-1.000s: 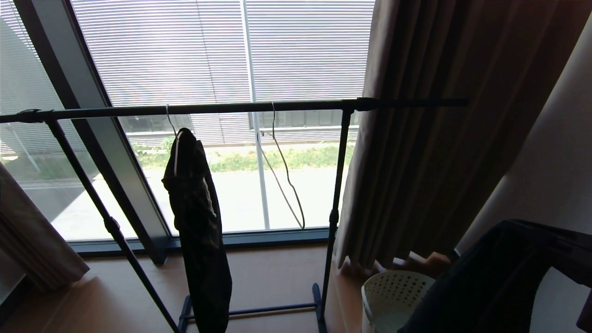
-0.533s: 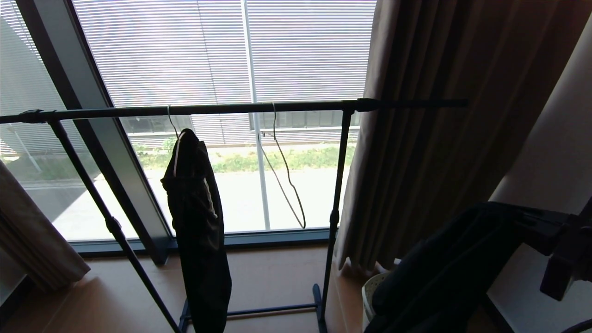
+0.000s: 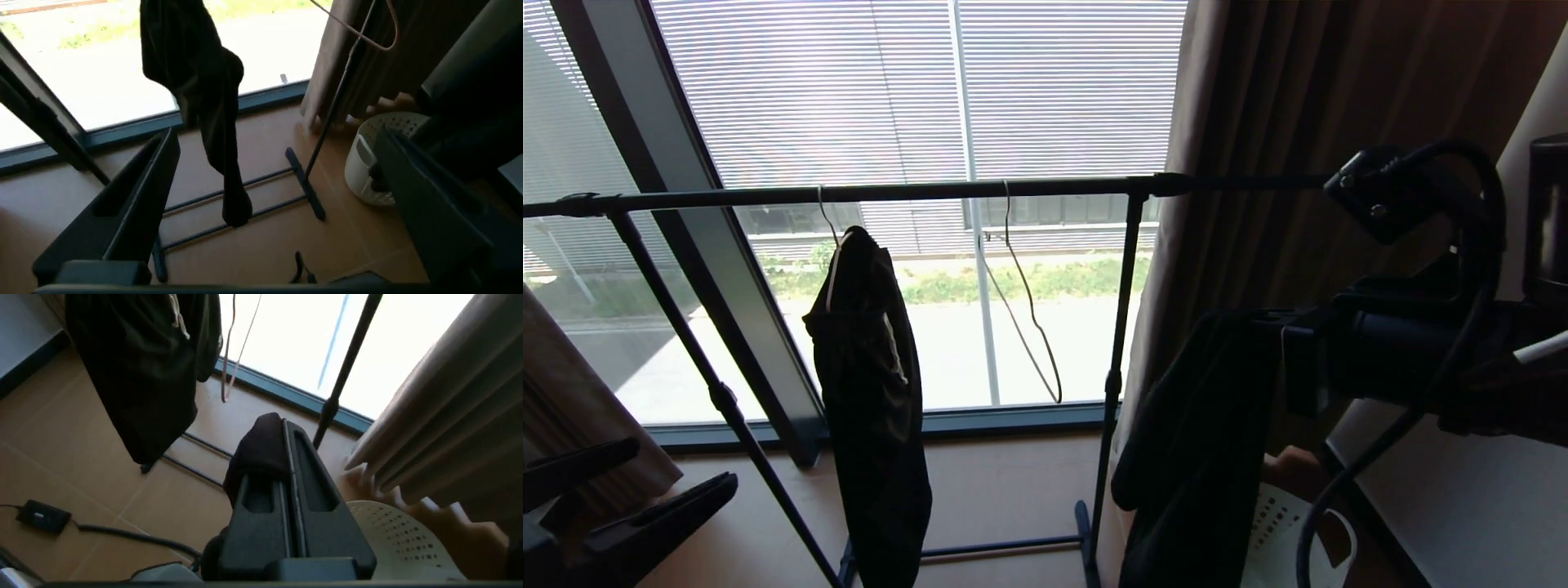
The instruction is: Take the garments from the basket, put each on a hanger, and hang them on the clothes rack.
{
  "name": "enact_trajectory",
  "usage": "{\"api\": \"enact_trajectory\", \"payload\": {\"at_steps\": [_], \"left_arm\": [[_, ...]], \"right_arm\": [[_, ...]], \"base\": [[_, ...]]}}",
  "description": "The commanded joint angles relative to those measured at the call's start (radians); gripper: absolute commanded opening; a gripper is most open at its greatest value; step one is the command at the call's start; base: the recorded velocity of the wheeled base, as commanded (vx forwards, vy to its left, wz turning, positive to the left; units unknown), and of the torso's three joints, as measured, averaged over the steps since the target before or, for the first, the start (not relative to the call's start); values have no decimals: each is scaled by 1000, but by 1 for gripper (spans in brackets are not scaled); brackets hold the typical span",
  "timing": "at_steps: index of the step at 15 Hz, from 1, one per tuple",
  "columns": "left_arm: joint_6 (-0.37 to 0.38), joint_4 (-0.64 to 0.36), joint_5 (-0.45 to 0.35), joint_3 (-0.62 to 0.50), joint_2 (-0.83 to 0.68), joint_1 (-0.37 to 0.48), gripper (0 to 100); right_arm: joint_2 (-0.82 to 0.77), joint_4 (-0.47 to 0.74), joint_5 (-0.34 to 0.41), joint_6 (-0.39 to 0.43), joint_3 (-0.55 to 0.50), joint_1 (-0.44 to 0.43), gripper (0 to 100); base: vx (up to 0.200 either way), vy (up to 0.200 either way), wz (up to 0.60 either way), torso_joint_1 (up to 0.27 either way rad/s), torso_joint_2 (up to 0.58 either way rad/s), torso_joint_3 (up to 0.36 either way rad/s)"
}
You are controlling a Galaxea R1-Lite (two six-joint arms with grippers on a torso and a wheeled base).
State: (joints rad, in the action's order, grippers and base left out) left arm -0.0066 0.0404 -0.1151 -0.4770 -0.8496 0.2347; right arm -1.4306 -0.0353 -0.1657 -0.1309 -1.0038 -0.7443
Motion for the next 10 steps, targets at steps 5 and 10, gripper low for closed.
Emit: {"api": "enact_trajectory", "payload": {"at_steps": [5, 10], "left_arm": [[-99, 322, 100, -86, -615, 390, 100], [-101, 438, 97, -127, -735, 476, 100]], "right_arm": [[-255, -57, 0, -33, -142, -52, 0], [-289, -72, 0, -53, -154, -70, 0]], "base": [[0, 0, 0, 0, 0, 0], [0, 0, 0, 0, 0, 0]]}}
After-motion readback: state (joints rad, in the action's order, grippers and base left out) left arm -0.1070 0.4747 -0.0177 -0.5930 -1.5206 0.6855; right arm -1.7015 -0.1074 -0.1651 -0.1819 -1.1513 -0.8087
